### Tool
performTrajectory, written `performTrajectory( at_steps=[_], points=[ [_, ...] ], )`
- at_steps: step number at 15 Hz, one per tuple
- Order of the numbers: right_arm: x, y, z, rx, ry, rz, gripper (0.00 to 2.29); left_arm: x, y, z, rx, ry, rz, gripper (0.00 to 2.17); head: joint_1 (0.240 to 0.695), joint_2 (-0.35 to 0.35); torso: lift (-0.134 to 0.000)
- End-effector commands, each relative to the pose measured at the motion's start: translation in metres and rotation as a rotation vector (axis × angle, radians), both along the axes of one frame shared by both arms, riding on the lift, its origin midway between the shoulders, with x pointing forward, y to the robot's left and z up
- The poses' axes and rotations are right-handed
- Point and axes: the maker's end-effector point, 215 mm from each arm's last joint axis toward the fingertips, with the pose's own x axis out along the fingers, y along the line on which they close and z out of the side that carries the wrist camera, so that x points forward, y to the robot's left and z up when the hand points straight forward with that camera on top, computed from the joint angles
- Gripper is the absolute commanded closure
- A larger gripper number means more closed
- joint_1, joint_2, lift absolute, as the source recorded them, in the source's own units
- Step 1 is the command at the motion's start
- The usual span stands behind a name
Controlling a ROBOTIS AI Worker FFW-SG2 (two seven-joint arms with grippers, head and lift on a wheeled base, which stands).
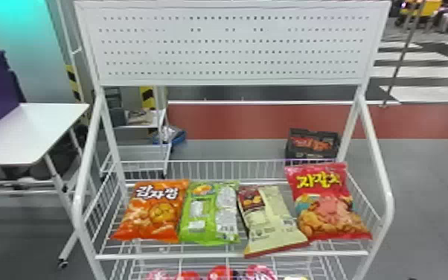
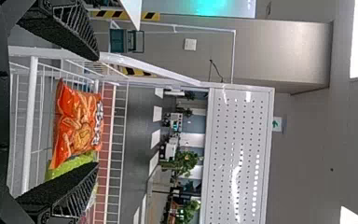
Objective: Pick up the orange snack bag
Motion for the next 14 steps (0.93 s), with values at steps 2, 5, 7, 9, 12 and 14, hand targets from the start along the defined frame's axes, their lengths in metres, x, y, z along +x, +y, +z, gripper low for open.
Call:
performTrajectory(
  at_steps=[2,5,7,9,12,14],
  points=[
    [-0.0001,0.0000,0.0000,0.000,0.000,0.000,0.19,0.0001,-0.0002,0.0007,-0.001,-0.001,0.000,0.08,0.499,0.000,0.000],
    [0.0004,0.0000,0.0005,0.000,-0.001,0.000,0.19,0.0000,0.0000,0.0000,0.000,0.000,0.000,0.08,0.499,0.000,0.000],
    [-0.0001,0.0000,0.0000,0.000,0.000,0.000,0.19,0.0000,0.0000,0.0000,0.000,0.000,0.000,0.08,0.499,0.000,0.000],
    [-0.0001,0.0000,0.0000,0.000,0.000,0.000,0.19,0.0000,0.0000,0.0000,0.000,0.000,0.000,0.08,0.499,0.000,0.000],
    [0.0004,0.0000,0.0005,0.000,-0.001,0.000,0.19,-0.0001,0.0003,-0.0008,0.000,0.001,0.001,0.08,0.499,0.000,0.000],
    [0.0000,0.0001,0.0017,0.001,-0.004,0.000,0.19,0.0021,0.0012,-0.0026,0.004,0.002,0.003,0.08,0.499,0.000,0.000]
  ],
)
